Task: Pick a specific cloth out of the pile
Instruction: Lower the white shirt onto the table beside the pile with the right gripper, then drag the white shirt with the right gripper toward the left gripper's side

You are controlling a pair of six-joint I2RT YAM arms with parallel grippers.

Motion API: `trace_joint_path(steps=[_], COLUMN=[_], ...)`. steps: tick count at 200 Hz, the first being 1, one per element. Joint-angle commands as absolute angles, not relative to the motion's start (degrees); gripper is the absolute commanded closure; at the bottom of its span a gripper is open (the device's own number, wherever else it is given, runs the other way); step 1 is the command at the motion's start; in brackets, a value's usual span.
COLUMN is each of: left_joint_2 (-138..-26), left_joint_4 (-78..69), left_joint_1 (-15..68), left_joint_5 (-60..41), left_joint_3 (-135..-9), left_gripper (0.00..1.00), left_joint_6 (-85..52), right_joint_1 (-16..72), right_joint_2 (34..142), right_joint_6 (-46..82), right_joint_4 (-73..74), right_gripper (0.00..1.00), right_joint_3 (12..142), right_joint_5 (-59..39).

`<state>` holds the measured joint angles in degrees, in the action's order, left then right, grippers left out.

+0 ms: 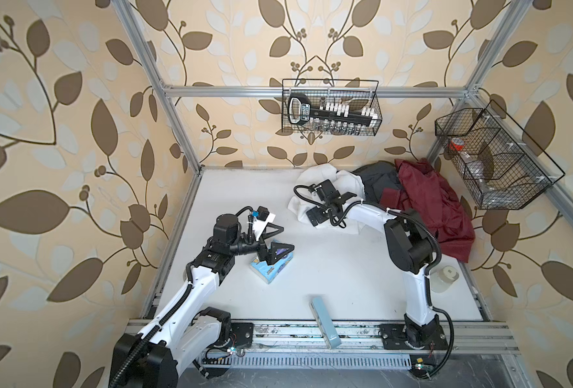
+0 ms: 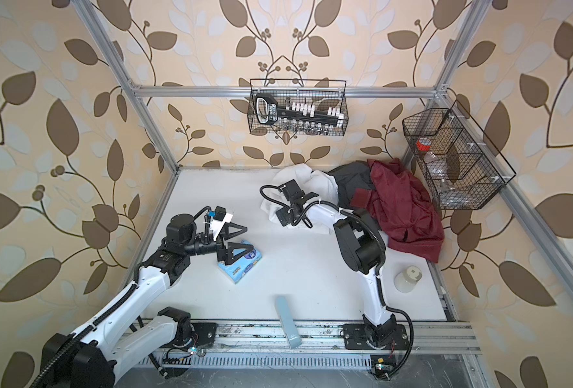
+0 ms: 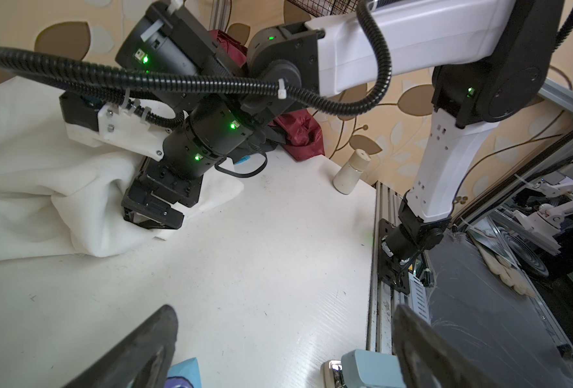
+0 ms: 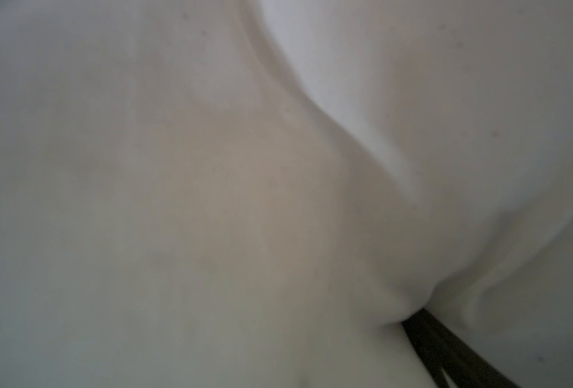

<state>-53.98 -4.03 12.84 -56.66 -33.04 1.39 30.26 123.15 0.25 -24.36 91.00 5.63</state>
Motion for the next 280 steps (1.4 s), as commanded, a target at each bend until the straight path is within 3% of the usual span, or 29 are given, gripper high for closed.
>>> trace_joint_path(steps=[1,34,48,57,99,113,203,280], left_joint_2=[-53.1,-53.2,-53.3,-53.2,-53.0,-52.9,-52.3,-50.5], left_joint_4=[-4.5,-4.3,-4.3,-4.3,-4.1,-4.1,-4.1,-4.5], left_joint_1=[13.4,13.4,13.5,13.4,13.4,13.4,13.5,13.6], left_joint_5=[-57.4,-57.4,-57.4,-57.4,-57.4,-57.4,-57.4,-56.7], left_joint_3=[-34.9,-35.0,-35.0,-35.0,-35.0,-35.0,-34.7,-34.1], left_gripper=[0.01,0.01,0.01,0.01,0.01,0.01,0.01,0.01], left_joint_6=[2.7,2.9,2.8,2.9,2.9,2.9,3.0,3.2], right_joint_1=[29.1,28.6,28.3,28.2,28.2,28.2,30.2,33.2], right_joint_2=[127.7,130.2,131.0,131.4,131.4,130.4,115.5,124.9], right_joint_6=[2.6,2.9,3.2,3.3,3.7,3.9,4.4,7.2], right_joint_4=[-27.5,-29.0,-29.4,-29.7,-30.9,-31.0,-28.9,-25.3], right_gripper=[0.0,0.01,0.09,0.18,0.76,1.0,1.0,1.0], right_joint_3=[91.8,92.2,92.2,92.1,91.7,91.5,102.1,128.3], right_joint_5=[-1.6,-3.1,-4.6,-5.0,-5.8,-5.3,-4.8,-15.6])
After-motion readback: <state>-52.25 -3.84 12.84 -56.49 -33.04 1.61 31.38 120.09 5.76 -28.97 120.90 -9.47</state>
